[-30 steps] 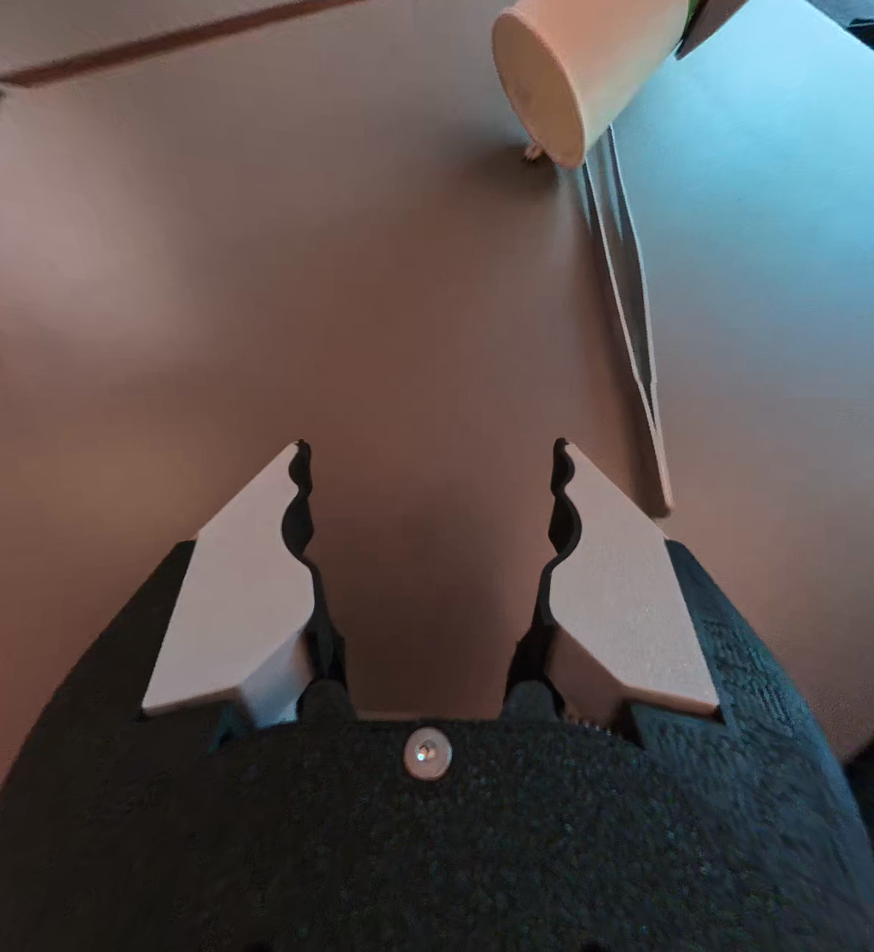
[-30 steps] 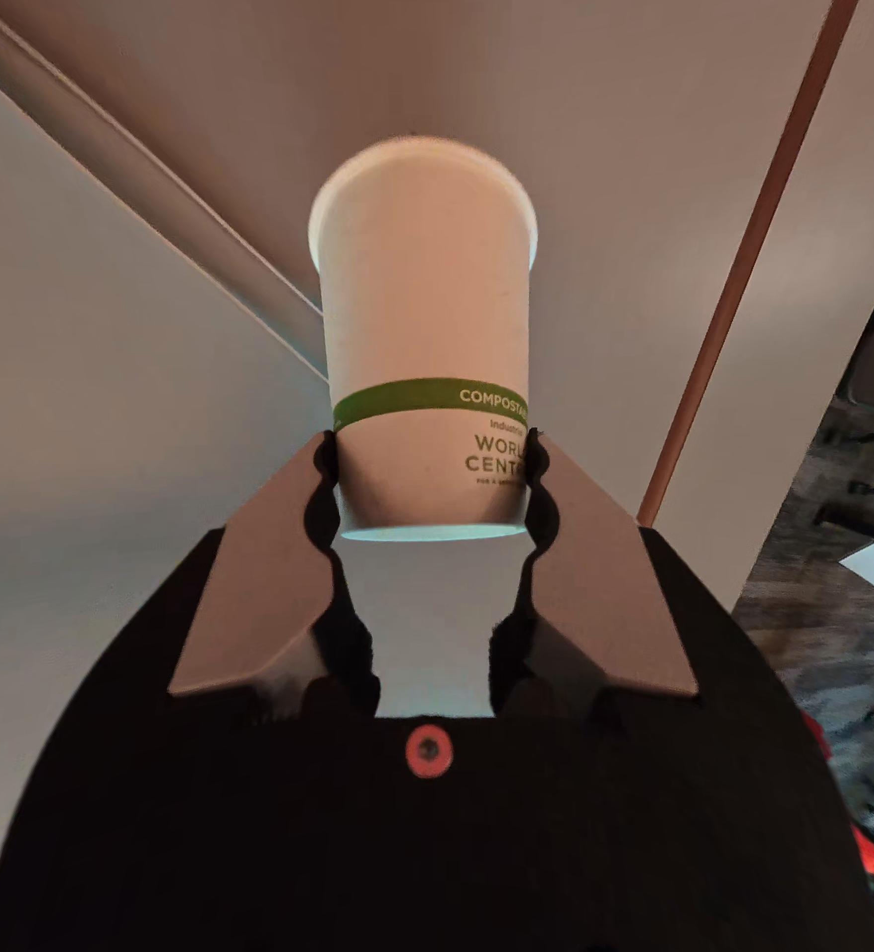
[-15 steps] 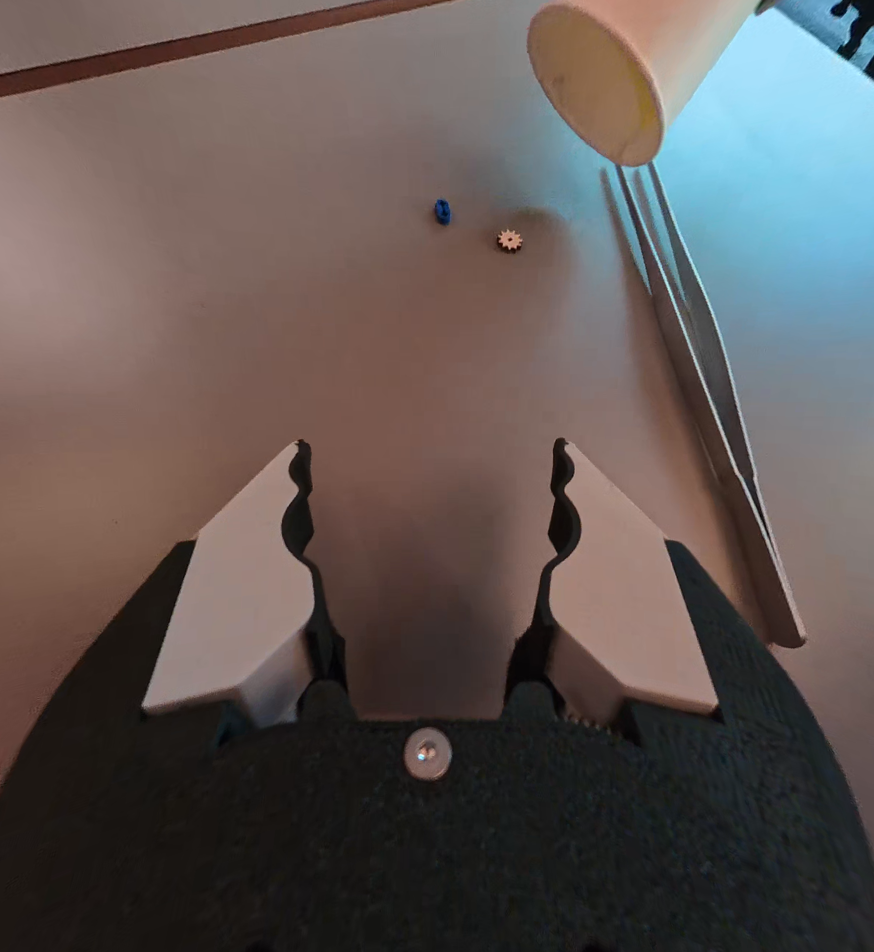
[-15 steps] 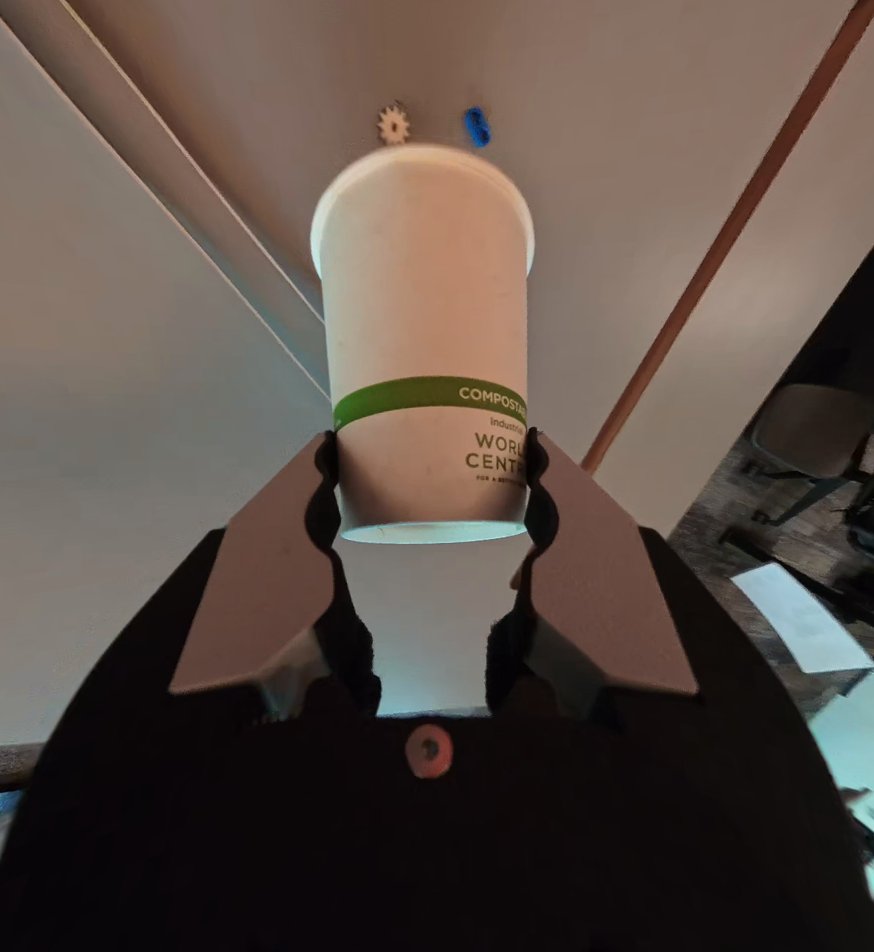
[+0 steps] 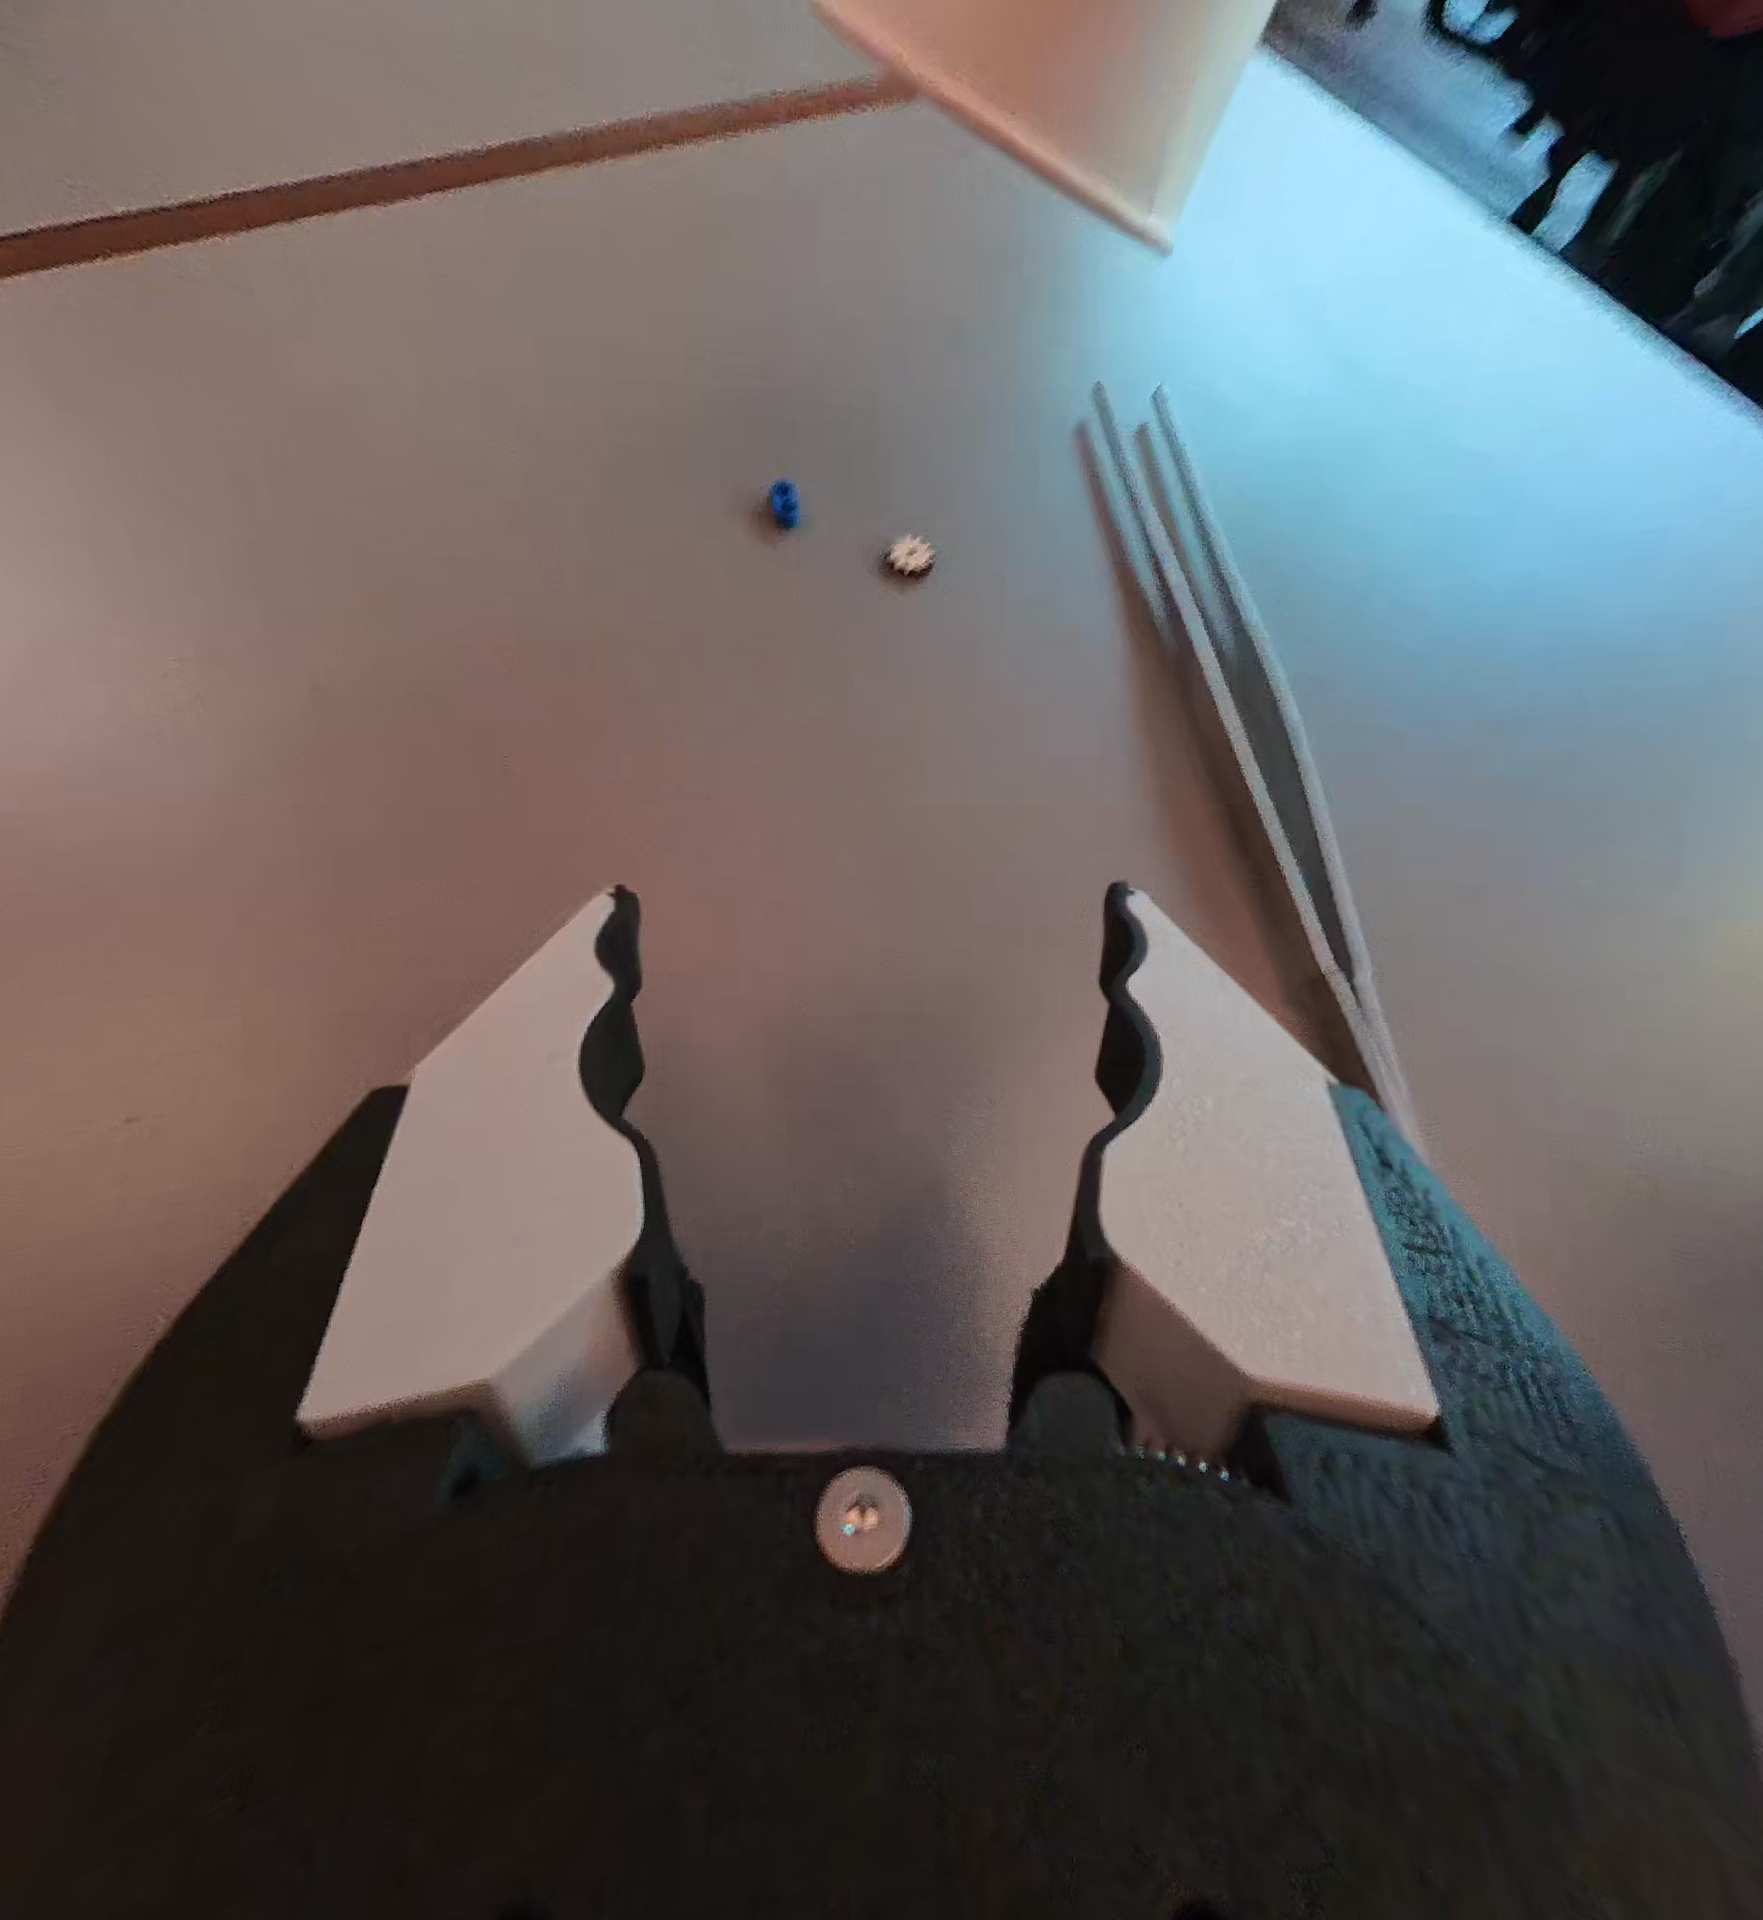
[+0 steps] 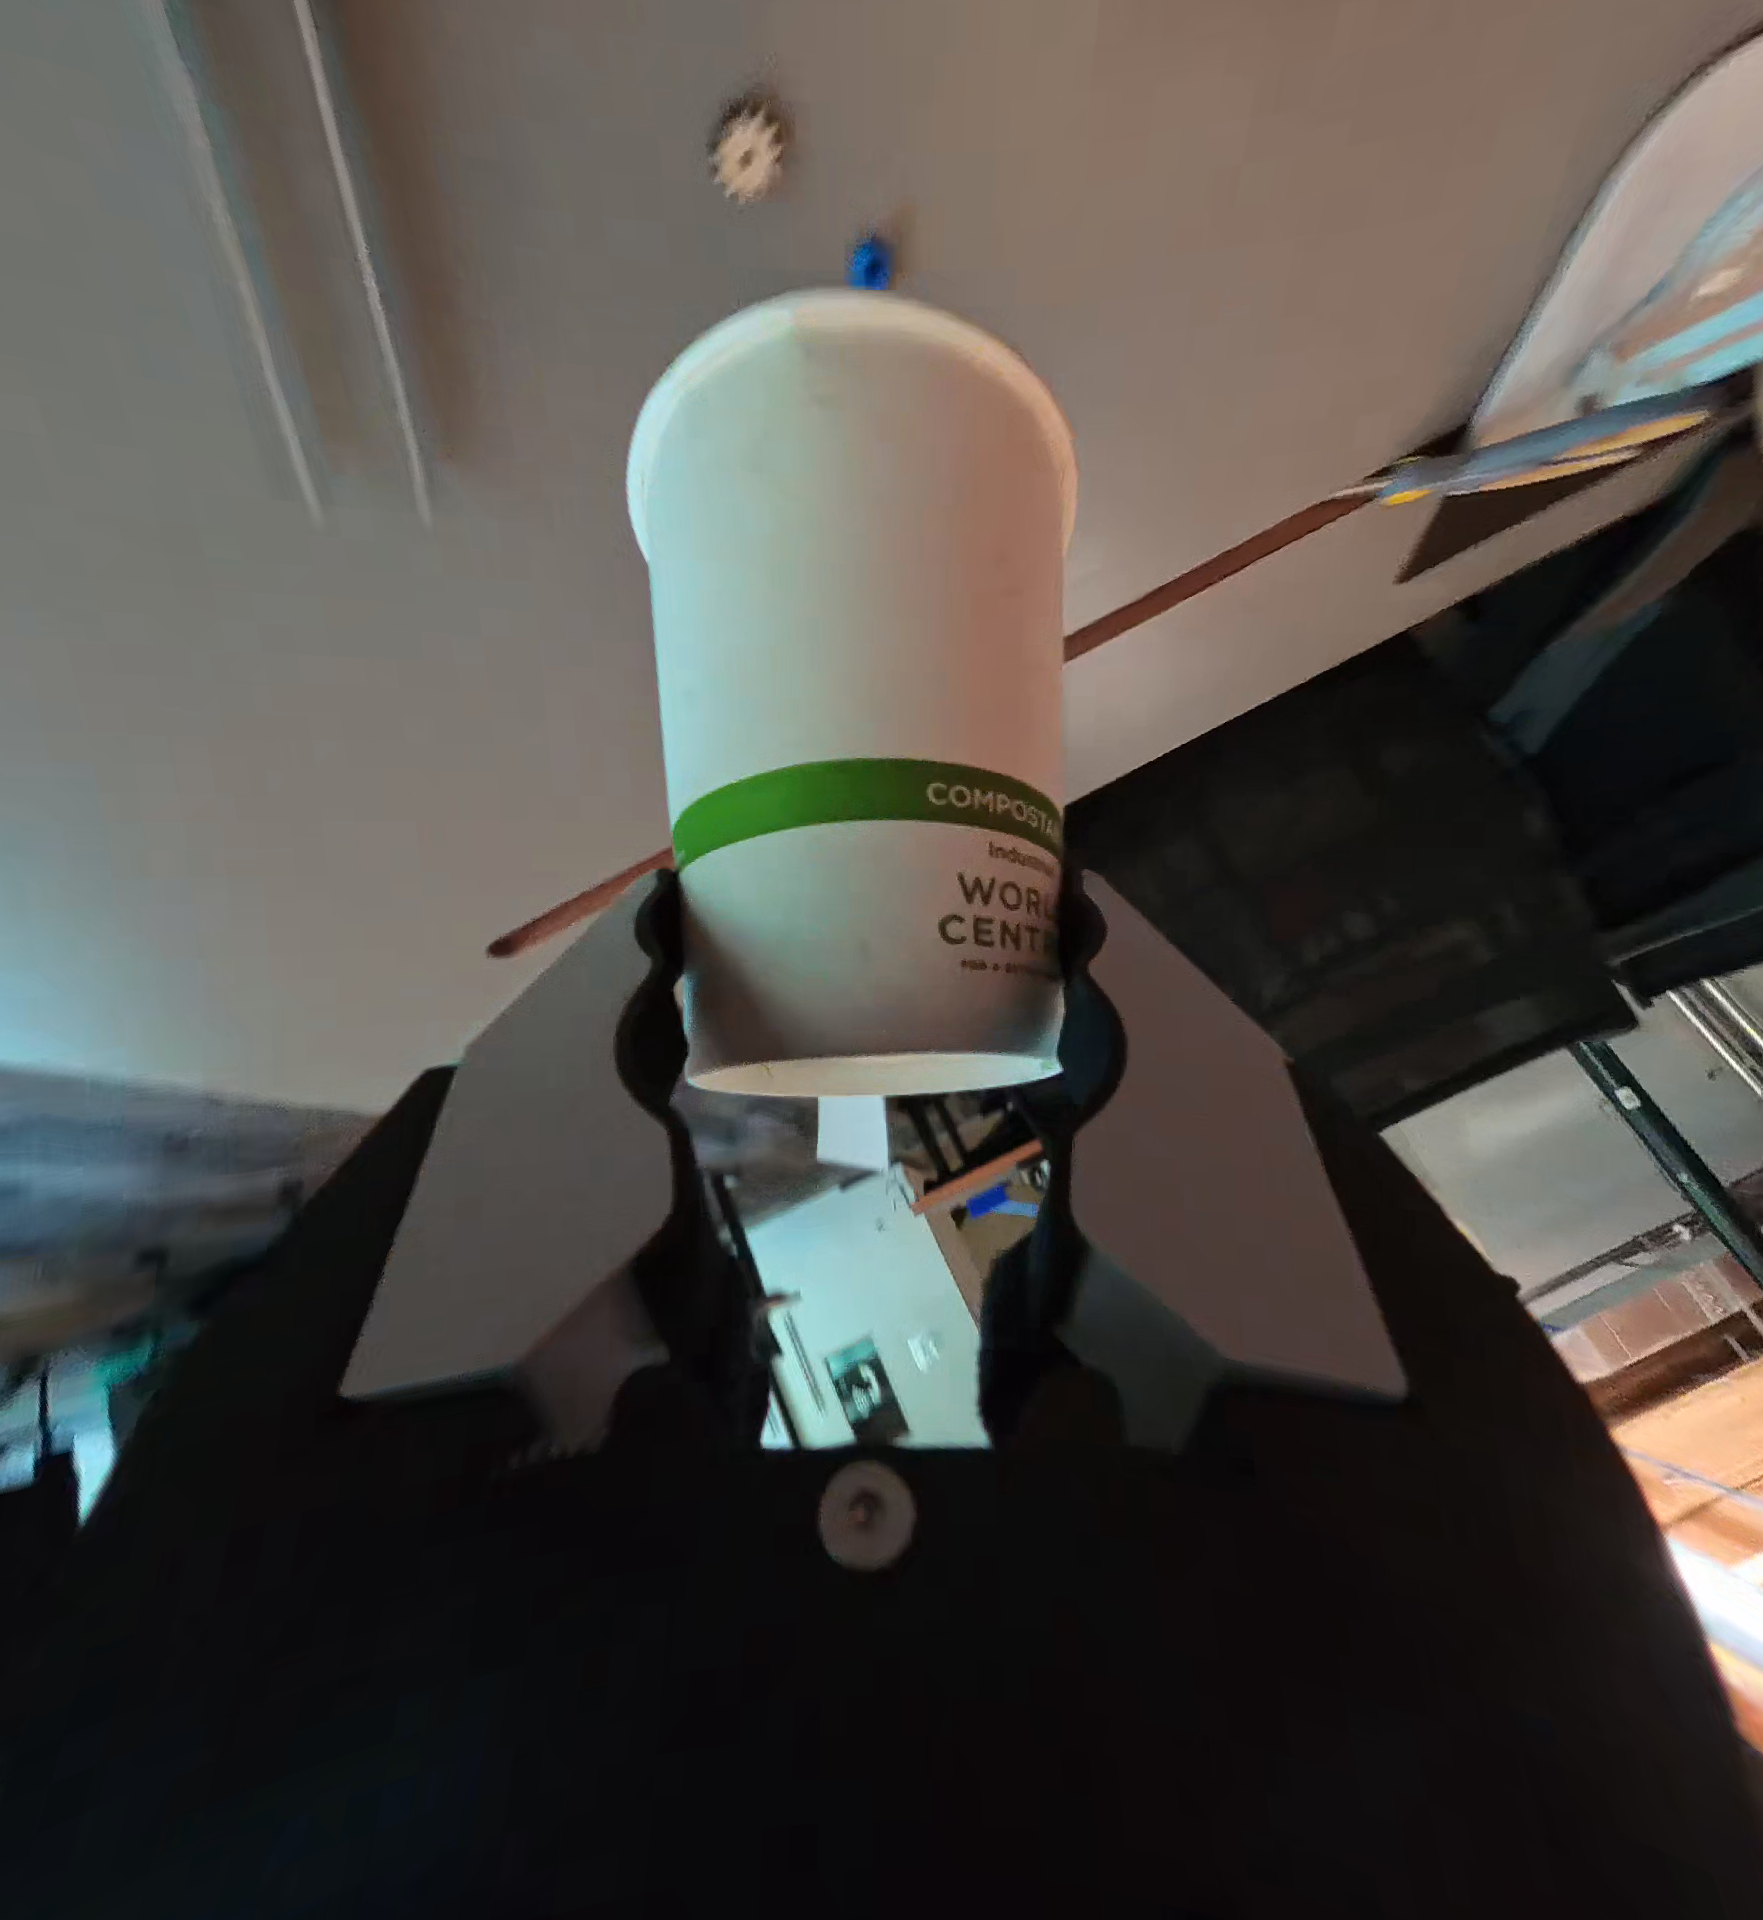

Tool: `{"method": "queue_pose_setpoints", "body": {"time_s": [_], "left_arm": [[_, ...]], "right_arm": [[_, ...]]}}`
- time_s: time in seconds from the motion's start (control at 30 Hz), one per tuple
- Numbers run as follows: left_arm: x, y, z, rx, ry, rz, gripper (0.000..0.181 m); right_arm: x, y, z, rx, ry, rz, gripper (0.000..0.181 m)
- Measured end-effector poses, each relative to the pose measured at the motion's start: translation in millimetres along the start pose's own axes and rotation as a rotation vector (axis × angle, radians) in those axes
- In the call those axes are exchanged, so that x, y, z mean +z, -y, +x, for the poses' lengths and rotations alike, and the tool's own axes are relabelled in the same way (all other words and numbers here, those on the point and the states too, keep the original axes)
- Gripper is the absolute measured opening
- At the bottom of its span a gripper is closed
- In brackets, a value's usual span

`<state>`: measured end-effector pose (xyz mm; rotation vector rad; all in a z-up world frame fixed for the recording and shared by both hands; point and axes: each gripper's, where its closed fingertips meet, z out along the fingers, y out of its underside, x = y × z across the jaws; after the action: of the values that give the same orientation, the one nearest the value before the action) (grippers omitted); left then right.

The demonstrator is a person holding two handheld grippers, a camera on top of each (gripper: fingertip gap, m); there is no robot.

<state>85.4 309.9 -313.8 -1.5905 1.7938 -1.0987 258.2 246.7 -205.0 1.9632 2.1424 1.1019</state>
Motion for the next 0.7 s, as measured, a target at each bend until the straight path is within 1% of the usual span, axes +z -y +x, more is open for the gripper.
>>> {"method": "queue_pose_setpoints", "body": {"time_s": [0.03,0.1,0.13,0.2,0.23,0.27,0.3,0.33,0.37,0.43,0.5,0.53,0.6,0.67,0.7], "left_arm": [[-3,8,6,-0.026,-0.038,0.037,0.086],[-14,34,19,-0.109,-0.138,0.156,0.081],[-23,49,25,-0.152,-0.187,0.216,0.080],[-44,77,38,-0.215,-0.295,0.318,0.076],[-56,90,46,-0.230,-0.352,0.366,0.071],[-68,103,53,-0.239,-0.401,0.410,0.060],[-79,114,59,-0.249,-0.449,0.449,0.050],[-89,124,66,-0.266,-0.500,0.485,0.043],[-97,131,73,-0.296,-0.556,0.500,0.042],[-106,136,91,-0.363,-0.676,0.457,0.042],[-108,137,105,-0.372,-0.707,0.421,0.042],[-107,137,112,-0.354,-0.694,0.411,0.042],[-105,138,127,-0.273,-0.654,0.385,0.043],[-105,142,131,-0.144,-0.543,0.386,0.045],[-108,143,136,-0.074,-0.520,0.376,0.045]], "right_arm": [[-8,3,5,0.052,-0.047,0.048,0.071],[-29,10,15,0.225,-0.173,0.209,0.072],[-40,11,17,0.361,-0.231,0.302,0.072],[-64,15,18,0.660,-0.340,0.550,0.072],[-79,18,18,0.775,-0.409,0.687,0.072],[-94,21,16,0.845,-0.489,0.802,0.072],[-105,24,12,0.900,-0.552,0.879,0.072],[-112,30,6,0.953,-0.580,0.926,0.072],[-118,37,2,0.981,-0.604,0.969,0.072],[-126,49,-5,0.982,-0.668,0.959,0.073],[-141,58,-4,0.956,-0.761,0.939,0.073],[-148,63,-3,0.939,-0.802,0.925,0.073],[-155,77,-2,0.911,-0.828,0.924,0.073],[-157,88,-3,0.901,-0.836,0.932,0.073],[-155,93,-4,0.901,-0.818,0.945,0.073]]}}
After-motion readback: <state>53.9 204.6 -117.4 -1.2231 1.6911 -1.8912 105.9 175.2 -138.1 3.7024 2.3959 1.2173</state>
